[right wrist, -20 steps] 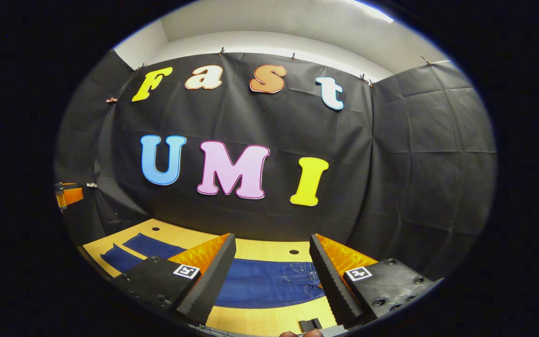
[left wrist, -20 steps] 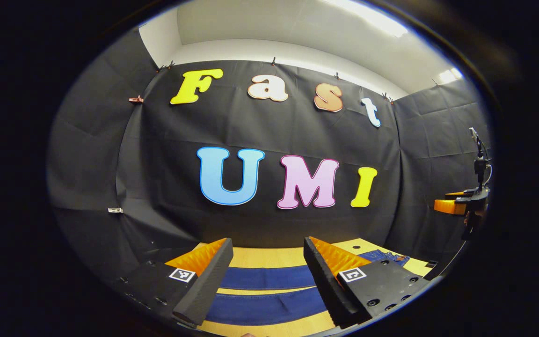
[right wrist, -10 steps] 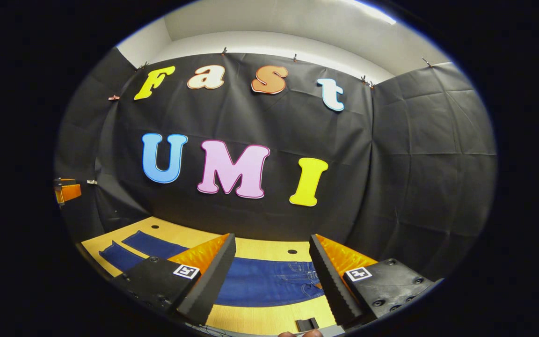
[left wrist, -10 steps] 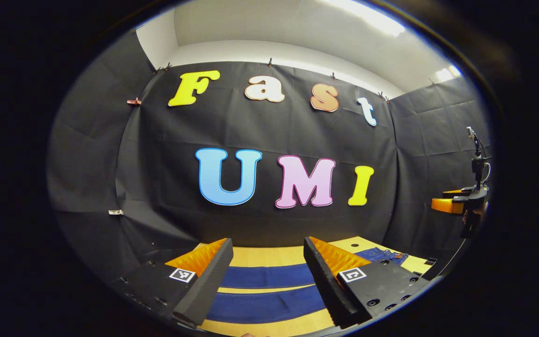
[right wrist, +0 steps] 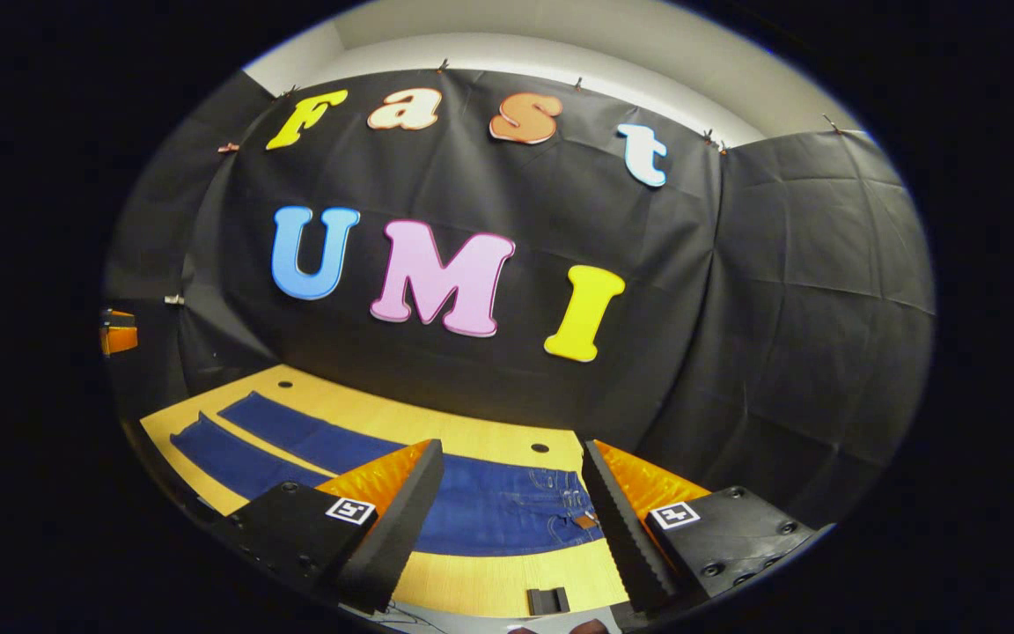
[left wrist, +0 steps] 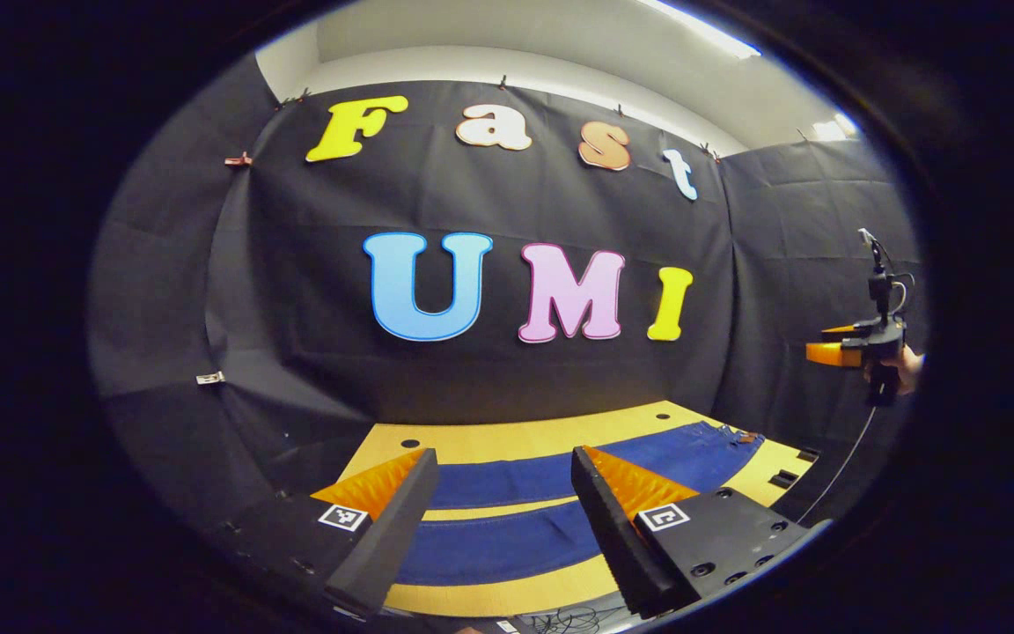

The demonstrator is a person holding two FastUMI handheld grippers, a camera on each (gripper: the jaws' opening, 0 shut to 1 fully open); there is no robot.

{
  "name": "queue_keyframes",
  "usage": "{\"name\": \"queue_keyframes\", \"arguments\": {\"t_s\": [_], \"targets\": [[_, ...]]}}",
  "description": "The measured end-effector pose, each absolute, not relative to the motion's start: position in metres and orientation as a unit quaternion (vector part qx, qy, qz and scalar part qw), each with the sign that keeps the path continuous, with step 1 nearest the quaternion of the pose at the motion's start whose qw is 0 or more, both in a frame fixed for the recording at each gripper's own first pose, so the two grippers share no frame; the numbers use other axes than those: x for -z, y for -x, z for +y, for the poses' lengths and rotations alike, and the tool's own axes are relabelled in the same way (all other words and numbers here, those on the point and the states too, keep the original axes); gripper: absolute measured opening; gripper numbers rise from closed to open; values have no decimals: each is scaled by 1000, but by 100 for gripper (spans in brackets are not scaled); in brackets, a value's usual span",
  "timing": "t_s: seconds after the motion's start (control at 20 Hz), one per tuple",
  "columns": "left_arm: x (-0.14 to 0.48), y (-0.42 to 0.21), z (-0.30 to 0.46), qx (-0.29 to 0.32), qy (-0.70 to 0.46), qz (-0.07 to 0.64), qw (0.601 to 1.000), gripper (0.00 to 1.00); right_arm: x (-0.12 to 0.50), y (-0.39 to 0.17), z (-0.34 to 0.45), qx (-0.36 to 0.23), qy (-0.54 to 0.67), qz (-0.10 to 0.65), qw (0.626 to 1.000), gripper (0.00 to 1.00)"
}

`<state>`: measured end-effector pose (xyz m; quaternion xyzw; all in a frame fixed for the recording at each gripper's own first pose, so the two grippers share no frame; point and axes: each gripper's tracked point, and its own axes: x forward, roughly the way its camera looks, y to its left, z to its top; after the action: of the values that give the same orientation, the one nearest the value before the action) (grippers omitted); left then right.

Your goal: Grasp the waist and the cuffs of the jeans and fold them to make the two legs overlap; first hold the waist and fold one-third of the jeans toward the cuffs, then hold the cuffs and fold the remaining one-third in the same direction to finish folding.

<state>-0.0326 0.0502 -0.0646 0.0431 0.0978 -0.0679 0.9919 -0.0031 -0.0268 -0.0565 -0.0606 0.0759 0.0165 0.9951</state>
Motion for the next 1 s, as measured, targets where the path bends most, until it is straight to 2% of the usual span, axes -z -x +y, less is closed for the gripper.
{"name": "queue_keyframes", "arguments": {"t_s": [0.05, 0.15, 0.2, 0.25, 0.3, 0.5, 0.75, 1.0], "targets": [[74, 31, 50, 84, -52, 114, 989, 96, 66, 1, -24, -29, 69, 86, 993, 97], [96, 24, 50, 118, -73, 149, 979, 96, 84, -8, -19, -63, 96, 103, 988, 97], [105, 20, 48, 137, -88, 163, 973, 96, 95, -14, -19, -79, 113, 111, 984, 93], [113, 14, 48, 155, -105, 173, 967, 96, 110, -21, -20, -94, 129, 123, 980, 97], [125, 10, 46, 173, -123, 187, 959, 96, 127, -29, -24, -108, 146, 140, 973, 97], [180, 2, 50, 247, -187, 275, 910, 99, 205, -65, -40, -179, 206, 228, 935, 98], [255, -18, 85, 280, -256, 386, 841, 98, 311, -99, -73, -272, 266, 373, 846, 98], [327, -27, 102, 325, -312, 492, 745, 98, 393, -116, -112, -337, 306, 486, 746, 99]]}}
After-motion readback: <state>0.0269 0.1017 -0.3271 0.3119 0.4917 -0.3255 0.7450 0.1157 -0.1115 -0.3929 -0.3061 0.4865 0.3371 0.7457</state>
